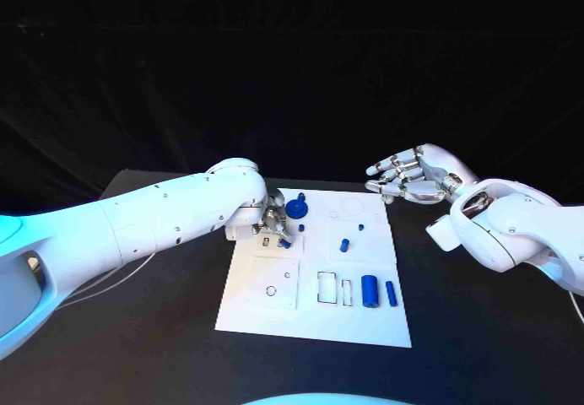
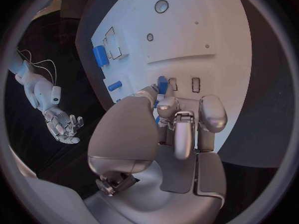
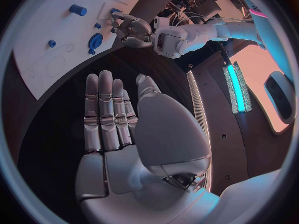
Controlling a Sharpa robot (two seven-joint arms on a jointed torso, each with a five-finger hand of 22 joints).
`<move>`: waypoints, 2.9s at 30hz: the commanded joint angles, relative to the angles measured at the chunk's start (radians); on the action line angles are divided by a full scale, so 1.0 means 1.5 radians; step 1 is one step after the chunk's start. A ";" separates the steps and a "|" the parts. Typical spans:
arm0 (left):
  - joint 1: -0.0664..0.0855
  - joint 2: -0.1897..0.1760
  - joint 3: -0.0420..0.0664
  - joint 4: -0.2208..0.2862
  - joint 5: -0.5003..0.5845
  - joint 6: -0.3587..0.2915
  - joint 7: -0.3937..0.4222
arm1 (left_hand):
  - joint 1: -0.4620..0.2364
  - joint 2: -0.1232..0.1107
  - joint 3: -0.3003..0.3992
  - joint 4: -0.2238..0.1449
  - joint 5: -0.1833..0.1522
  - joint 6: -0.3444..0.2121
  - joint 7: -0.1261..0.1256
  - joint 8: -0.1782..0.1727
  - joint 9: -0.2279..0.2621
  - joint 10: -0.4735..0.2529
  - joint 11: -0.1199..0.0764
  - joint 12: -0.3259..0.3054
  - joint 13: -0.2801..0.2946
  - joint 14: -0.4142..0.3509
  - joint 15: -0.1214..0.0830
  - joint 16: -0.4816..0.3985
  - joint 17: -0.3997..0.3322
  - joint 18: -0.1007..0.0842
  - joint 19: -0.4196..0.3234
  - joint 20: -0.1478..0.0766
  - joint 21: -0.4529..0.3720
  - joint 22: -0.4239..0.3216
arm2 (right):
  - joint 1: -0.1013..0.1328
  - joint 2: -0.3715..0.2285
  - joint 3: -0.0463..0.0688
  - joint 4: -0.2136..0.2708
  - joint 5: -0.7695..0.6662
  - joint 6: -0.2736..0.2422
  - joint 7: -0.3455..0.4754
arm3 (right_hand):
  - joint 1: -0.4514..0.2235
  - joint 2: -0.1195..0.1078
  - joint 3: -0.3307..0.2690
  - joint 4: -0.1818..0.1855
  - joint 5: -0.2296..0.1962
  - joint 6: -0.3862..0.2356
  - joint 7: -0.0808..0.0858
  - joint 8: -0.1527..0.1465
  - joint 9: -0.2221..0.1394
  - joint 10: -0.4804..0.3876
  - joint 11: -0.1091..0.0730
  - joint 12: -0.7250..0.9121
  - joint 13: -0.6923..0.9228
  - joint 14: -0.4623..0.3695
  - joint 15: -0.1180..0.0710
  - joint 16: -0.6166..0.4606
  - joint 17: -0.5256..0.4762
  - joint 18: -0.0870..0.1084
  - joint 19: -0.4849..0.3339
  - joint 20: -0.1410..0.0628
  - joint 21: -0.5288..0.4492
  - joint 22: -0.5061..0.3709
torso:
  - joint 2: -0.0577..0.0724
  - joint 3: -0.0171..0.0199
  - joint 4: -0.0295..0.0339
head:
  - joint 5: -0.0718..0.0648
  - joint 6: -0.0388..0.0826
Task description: Assemble the parts on the task board
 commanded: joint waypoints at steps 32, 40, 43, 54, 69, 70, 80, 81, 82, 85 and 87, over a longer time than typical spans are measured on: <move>-0.008 -0.061 -0.001 0.070 0.019 -0.175 -0.017 | -0.103 -0.075 0.300 -0.151 -0.003 -0.006 -0.007 0.071 0.135 0.047 -0.009 0.034 0.036 0.065 -0.004 0.005 0.163 -0.015 0.023 -0.011 0.024 0.038 | -0.001 -0.008 0.000 0.002 -0.004 0.007 0.004 | -0.001 -0.001 0.002 0.004 0.005 0.001 0.005 0.004 -0.001 -0.003 0.004 -0.002 -0.006 -0.007 0.004 -0.007 -0.002 0.002 -0.002 0.006 -0.008 -0.004 | 0.000 0.0022 0.0040 | 0.003 0.000; -0.020 -0.055 -0.002 0.073 -0.037 -0.172 -0.020 | -0.111 -0.078 0.302 -0.156 -0.003 -0.006 -0.008 0.075 0.141 0.049 -0.010 0.035 0.037 0.066 -0.005 0.006 0.164 -0.016 0.027 -0.012 0.026 0.044 | -0.001 -0.010 0.000 0.003 -0.003 0.007 0.004 | -0.001 -0.001 0.002 0.005 0.005 0.001 0.005 0.004 -0.001 -0.003 0.004 -0.003 -0.007 -0.007 0.004 -0.008 -0.002 0.002 -0.002 0.007 -0.009 -0.004 | 0.000 0.0015 0.0040 | 0.002 -0.004; -0.022 -0.053 -0.002 0.073 -0.049 -0.170 -0.021 | -0.114 -0.079 0.303 -0.156 -0.003 -0.006 -0.009 0.076 0.143 0.050 -0.011 0.036 0.037 0.066 -0.006 0.006 0.164 -0.016 0.028 -0.012 0.027 0.046 | -0.001 -0.010 0.000 0.004 -0.003 0.008 0.004 | -0.001 -0.001 0.002 0.005 0.005 0.001 0.005 0.004 -0.001 -0.004 0.004 -0.003 -0.007 -0.008 0.004 -0.008 -0.002 0.002 -0.002 0.007 -0.009 -0.004 | 0.000 0.0015 0.0035 | 0.002 -0.003; -0.024 -0.047 -0.002 0.071 -0.059 -0.152 -0.024 | -0.122 -0.079 0.304 -0.158 -0.004 -0.005 -0.011 0.080 0.148 0.051 -0.012 0.034 0.034 0.066 -0.007 0.007 0.166 -0.017 0.031 -0.013 0.028 0.049 | -0.001 -0.010 0.000 0.004 -0.003 0.009 0.004 | -0.001 -0.001 0.002 0.005 0.005 0.001 0.005 0.004 -0.001 -0.004 0.004 -0.003 -0.007 -0.008 0.004 -0.008 -0.002 0.002 -0.002 0.007 -0.009 -0.004 | -0.001 0.0022 0.0036 | 0.005 -0.006; -0.025 -0.044 -0.002 0.070 -0.084 -0.098 -0.025 | -0.132 -0.077 0.306 -0.159 -0.004 -0.005 -0.013 0.085 0.154 0.046 -0.014 0.020 0.016 0.067 -0.008 0.008 0.167 -0.018 0.033 -0.014 0.029 0.051 | -0.001 -0.009 0.000 0.004 -0.003 0.010 0.004 | -0.001 -0.001 0.003 0.005 0.005 0.001 0.005 0.005 -0.001 -0.004 0.004 -0.003 -0.008 -0.008 0.004 -0.009 -0.002 0.002 -0.002 0.007 -0.010 -0.005 | 0.000 0.0022 0.0038 | 0.005 -0.007; -0.025 -0.044 -0.002 0.070 -0.086 -0.098 -0.025 | -0.132 -0.077 0.306 -0.159 -0.004 -0.005 -0.013 0.085 0.154 0.046 -0.014 0.020 0.016 0.067 -0.008 0.008 0.167 -0.018 0.033 -0.014 0.029 0.051 | -0.001 -0.009 0.000 0.003 -0.003 0.010 0.004 | -0.001 -0.001 0.003 0.005 0.005 0.001 0.005 0.005 -0.001 -0.004 0.004 -0.003 -0.008 -0.008 0.004 -0.009 -0.002 0.002 -0.002 0.007 -0.010 -0.005 | 0.000 0.0022 0.0039 | 0.005 -0.008; -0.026 -0.042 -0.002 0.067 -0.092 -0.098 -0.025 | -0.134 -0.077 0.306 -0.159 -0.004 -0.005 -0.014 0.086 0.156 0.046 -0.015 0.019 0.015 0.067 -0.009 0.008 0.167 -0.018 0.033 -0.014 0.029 0.051 | -0.001 -0.009 0.000 0.002 -0.003 0.011 0.005 | -0.001 -0.001 0.003 0.005 0.005 0.001 0.005 0.005 -0.001 -0.004 0.004 -0.003 -0.008 -0.008 0.004 -0.009 -0.002 0.002 -0.002 0.007 -0.010 -0.005 | -0.001 0.0024 0.0038 | 0.007 -0.008; -0.026 -0.042 -0.002 0.067 -0.092 -0.098 -0.025 | -0.134 -0.077 0.306 -0.159 -0.004 -0.005 -0.014 0.086 0.156 0.046 -0.015 0.019 0.015 0.067 -0.009 0.008 0.167 -0.018 0.033 -0.014 0.029 0.051 | -0.001 -0.009 0.000 0.002 -0.003 0.011 0.005 | -0.001 -0.001 0.003 0.005 0.005 0.001 0.005 0.005 -0.001 -0.004 0.004 -0.003 -0.008 -0.008 0.004 -0.009 -0.002 0.002 -0.002 0.007 -0.010 -0.005 | -0.001 0.0025 0.0038 | 0.007 -0.008; -0.026 -0.042 -0.002 0.067 -0.092 -0.097 -0.025 | -0.135 -0.076 0.306 -0.159 -0.004 -0.005 -0.014 0.086 0.156 0.046 -0.015 0.019 0.015 0.067 -0.009 0.008 0.167 -0.018 0.033 -0.014 0.029 0.051 | -0.002 -0.009 0.000 0.002 -0.003 0.011 0.005 | -0.001 -0.001 0.003 0.005 0.006 0.002 0.005 0.005 -0.001 -0.003 0.004 -0.003 -0.009 -0.008 0.004 -0.009 -0.002 0.002 -0.002 0.007 -0.011 -0.005 | -0.001 0.0026 0.0036 | 0.007 -0.008; -0.027 -0.042 -0.002 0.067 -0.093 -0.095 -0.026 | -0.137 -0.076 0.306 -0.158 -0.004 -0.005 -0.015 0.087 0.157 0.047 -0.015 0.019 0.014 0.067 -0.009 0.008 0.168 -0.018 0.033 -0.014 0.029 0.051 | -0.002 -0.009 0.000 0.002 -0.003 0.012 0.005 | -0.001 -0.001 0.003 0.005 0.006 0.002 0.005 0.005 -0.001 -0.003 0.004 -0.003 -0.009 -0.008 0.004 -0.009 -0.002 0.002 -0.002 0.007 -0.011 -0.005 | 0.000 0.0024 0.0033 | 0.007 -0.009; -0.027 -0.043 -0.002 0.068 -0.094 -0.091 -0.026 | -0.139 -0.076 0.306 -0.159 -0.004 -0.005 -0.016 0.089 0.159 0.048 -0.016 0.018 0.013 0.067 -0.009 0.009 0.169 -0.018 0.034 -0.015 0.029 0.052 | -0.002 -0.009 -0.001 0.002 -0.003 0.012 0.005 | -0.001 -0.001 0.003 0.005 0.006 0.002 0.005 0.005 -0.001 -0.003 0.004 -0.003 -0.009 -0.008 0.004 -0.009 -0.002 0.002 -0.002 0.007 -0.011 -0.005 | 0.000 0.0022 0.0034 | 0.007 -0.009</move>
